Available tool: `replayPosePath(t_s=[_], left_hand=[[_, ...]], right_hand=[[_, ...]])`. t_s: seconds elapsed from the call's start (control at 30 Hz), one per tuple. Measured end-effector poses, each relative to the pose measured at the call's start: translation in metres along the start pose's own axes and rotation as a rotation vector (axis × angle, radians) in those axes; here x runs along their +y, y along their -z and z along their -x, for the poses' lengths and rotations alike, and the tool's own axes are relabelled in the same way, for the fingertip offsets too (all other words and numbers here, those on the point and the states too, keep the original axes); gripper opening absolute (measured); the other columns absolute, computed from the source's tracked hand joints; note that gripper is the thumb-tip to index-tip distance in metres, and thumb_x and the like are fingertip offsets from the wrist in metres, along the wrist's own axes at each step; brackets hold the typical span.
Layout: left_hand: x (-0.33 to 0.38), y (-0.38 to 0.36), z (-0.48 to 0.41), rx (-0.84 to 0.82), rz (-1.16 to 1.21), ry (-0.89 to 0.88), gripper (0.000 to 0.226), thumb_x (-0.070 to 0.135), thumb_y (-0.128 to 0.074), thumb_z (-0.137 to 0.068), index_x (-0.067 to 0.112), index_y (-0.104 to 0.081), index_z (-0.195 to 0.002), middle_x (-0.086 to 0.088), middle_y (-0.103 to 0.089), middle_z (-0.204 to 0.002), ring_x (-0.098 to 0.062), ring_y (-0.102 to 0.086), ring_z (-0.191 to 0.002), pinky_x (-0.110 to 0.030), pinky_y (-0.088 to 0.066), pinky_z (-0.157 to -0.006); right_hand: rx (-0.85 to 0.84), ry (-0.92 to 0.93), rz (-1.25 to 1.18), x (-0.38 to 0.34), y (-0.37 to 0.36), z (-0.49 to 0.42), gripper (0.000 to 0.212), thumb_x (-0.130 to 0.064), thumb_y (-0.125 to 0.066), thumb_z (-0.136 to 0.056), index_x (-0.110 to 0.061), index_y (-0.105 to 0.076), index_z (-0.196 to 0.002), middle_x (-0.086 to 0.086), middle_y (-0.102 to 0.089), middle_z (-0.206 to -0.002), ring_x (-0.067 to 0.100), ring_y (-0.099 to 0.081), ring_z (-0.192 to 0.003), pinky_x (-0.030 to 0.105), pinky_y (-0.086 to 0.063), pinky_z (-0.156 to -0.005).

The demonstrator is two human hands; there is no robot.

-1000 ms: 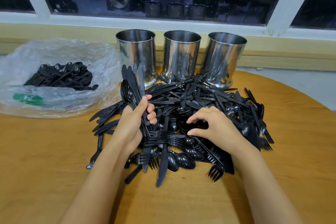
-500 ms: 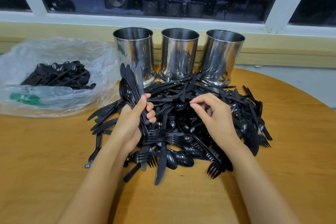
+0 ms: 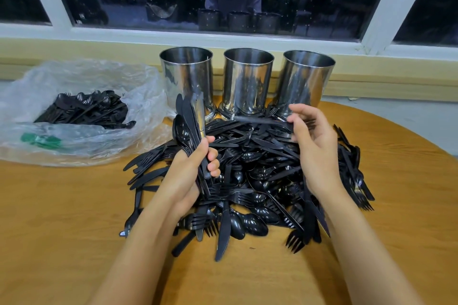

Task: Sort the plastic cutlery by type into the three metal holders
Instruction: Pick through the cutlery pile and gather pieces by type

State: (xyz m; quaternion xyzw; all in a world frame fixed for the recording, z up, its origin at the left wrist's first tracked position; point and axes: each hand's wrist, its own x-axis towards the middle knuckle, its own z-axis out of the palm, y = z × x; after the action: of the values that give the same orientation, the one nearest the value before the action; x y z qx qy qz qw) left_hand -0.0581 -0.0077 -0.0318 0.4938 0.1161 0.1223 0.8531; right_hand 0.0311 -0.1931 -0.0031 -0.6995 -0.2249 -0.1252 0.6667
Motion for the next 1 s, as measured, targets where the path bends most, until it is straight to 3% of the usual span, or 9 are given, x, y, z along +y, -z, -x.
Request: replayPosePath(t_s=[0.07,0.17,0.23,0.33,0.43,0.53,0.73,0.9,1.0], left_hand=[[0.001,-0.001,0.001,-0.008,0.013,0.014,0.021,0.023,-0.046,-0.102,0.008,-0.055,-0.113,0.001,-0.046,-0.068,-0.012,-0.04,-0.056,-0.022,-0.042,-0.051],[0.002,-0.001,0.002,-0.031,0.007,0.039,0.025,0.025,-0.045,-0.102,0.007,-0.054,-0.118,0.0,-0.047,-0.069,-0.012,-0.042,-0.057,-0.023,-0.043,-0.052],[0.003,-0.002,0.003,-0.062,-0.03,0.075,0.031,0.027,-0.044,-0.102,0.006,-0.054,-0.122,0.0,-0.05,-0.07,-0.012,-0.045,-0.058,-0.024,-0.044,-0.055],[0.001,-0.005,0.006,-0.105,-0.098,0.15,0.036,0.032,-0.043,-0.102,0.008,-0.058,-0.124,-0.002,-0.054,-0.076,-0.014,-0.051,-0.064,-0.026,-0.05,-0.061],[0.002,-0.008,0.01,-0.141,-0.161,0.197,0.038,0.039,-0.044,-0.098,0.014,-0.064,-0.117,-0.005,-0.061,-0.086,-0.015,-0.059,-0.073,-0.029,-0.055,-0.069],[0.001,-0.01,0.012,-0.184,-0.184,0.224,0.047,0.047,-0.048,-0.088,0.017,-0.062,-0.122,0.004,-0.066,-0.083,-0.01,-0.063,-0.075,-0.03,-0.051,-0.075],[-0.003,-0.009,0.009,-0.213,-0.231,0.191,0.041,0.034,-0.044,-0.101,0.006,-0.054,-0.128,0.001,-0.054,-0.075,-0.011,-0.041,-0.058,-0.025,-0.039,-0.061],[-0.003,-0.01,0.01,-0.265,-0.243,0.17,0.031,0.025,-0.046,-0.102,0.009,-0.054,-0.127,0.002,-0.051,-0.072,-0.008,-0.043,-0.06,-0.023,-0.042,-0.059],[-0.002,-0.013,0.012,-0.293,-0.143,0.172,0.029,0.019,-0.046,-0.102,0.005,-0.053,-0.128,0.003,-0.044,-0.068,-0.007,-0.039,-0.057,-0.019,-0.039,-0.054]], right_hand=[[-0.047,0.064,0.148,-0.008,0.001,-0.004,0.026,-0.012,-0.047,-0.101,-0.031,-0.061,-0.112,-0.01,-0.057,-0.107,0.006,-0.055,-0.091,0.027,-0.046,-0.086],[-0.119,0.058,0.169,-0.024,0.001,-0.013,0.024,-0.011,-0.056,-0.096,-0.027,-0.062,-0.113,-0.004,-0.06,-0.096,0.011,-0.056,-0.08,0.027,-0.05,-0.075],[-0.158,0.048,0.106,-0.033,-0.003,-0.018,0.019,-0.008,-0.066,-0.089,-0.022,-0.065,-0.102,0.0,-0.064,-0.088,0.009,-0.057,-0.074,0.022,-0.052,-0.07],[-0.26,0.096,0.172,-0.038,-0.017,-0.027,0.012,-0.007,-0.071,-0.084,-0.019,-0.069,-0.087,-0.005,-0.068,-0.08,0.005,-0.057,-0.069,0.019,-0.05,-0.066],[-0.391,0.146,0.273,-0.035,-0.036,-0.033,0.006,-0.011,-0.073,-0.083,-0.015,-0.073,-0.087,-0.008,-0.068,-0.078,0.003,-0.057,-0.069,0.014,-0.046,-0.067],[-0.442,0.158,0.31,-0.03,-0.053,-0.036,0.01,-0.012,-0.077,-0.08,-0.014,-0.074,-0.089,-0.014,-0.062,-0.07,-0.001,-0.052,-0.063,0.011,-0.043,-0.064],[-0.4,0.086,0.287,-0.014,-0.071,-0.03,0.014,-0.014,-0.081,-0.076,-0.015,-0.071,-0.086,-0.006,-0.064,-0.071,0.001,-0.053,-0.06,0.013,-0.049,-0.063],[-0.335,0.075,0.269,-0.008,-0.069,-0.027,0.017,-0.015,-0.08,-0.078,-0.015,-0.071,-0.092,-0.005,-0.065,-0.077,0.001,-0.054,-0.063,0.013,-0.049,-0.066],[-0.265,0.064,0.166,-0.008,-0.065,-0.023,0.028,-0.016,-0.075,-0.083,-0.017,-0.064,-0.109,-0.003,-0.059,-0.093,0.007,-0.053,-0.064,0.015,-0.047,-0.067]])
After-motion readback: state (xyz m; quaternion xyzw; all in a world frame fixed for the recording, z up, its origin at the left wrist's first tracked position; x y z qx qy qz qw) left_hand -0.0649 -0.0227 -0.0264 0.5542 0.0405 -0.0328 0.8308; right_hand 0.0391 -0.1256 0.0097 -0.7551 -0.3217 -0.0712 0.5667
